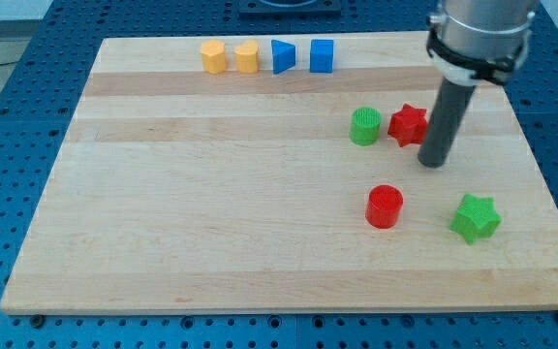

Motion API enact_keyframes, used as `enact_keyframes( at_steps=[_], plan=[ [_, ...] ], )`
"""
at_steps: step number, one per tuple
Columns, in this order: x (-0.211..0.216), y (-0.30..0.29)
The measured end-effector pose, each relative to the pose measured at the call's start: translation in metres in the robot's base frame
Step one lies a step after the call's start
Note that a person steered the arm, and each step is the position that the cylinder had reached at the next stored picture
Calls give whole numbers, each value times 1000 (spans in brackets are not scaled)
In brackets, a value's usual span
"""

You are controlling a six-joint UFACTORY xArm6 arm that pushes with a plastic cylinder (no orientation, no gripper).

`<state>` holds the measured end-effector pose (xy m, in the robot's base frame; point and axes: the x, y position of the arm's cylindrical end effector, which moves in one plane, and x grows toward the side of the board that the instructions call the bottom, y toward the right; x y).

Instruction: Push the red circle to the left of the green circle

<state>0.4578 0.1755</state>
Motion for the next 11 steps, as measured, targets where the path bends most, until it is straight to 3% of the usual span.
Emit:
enact_keyframes(
  at_steps=[2, 5, 11],
  plan=[
    [68, -7],
    [73, -135],
    [-17, -158]
  ],
)
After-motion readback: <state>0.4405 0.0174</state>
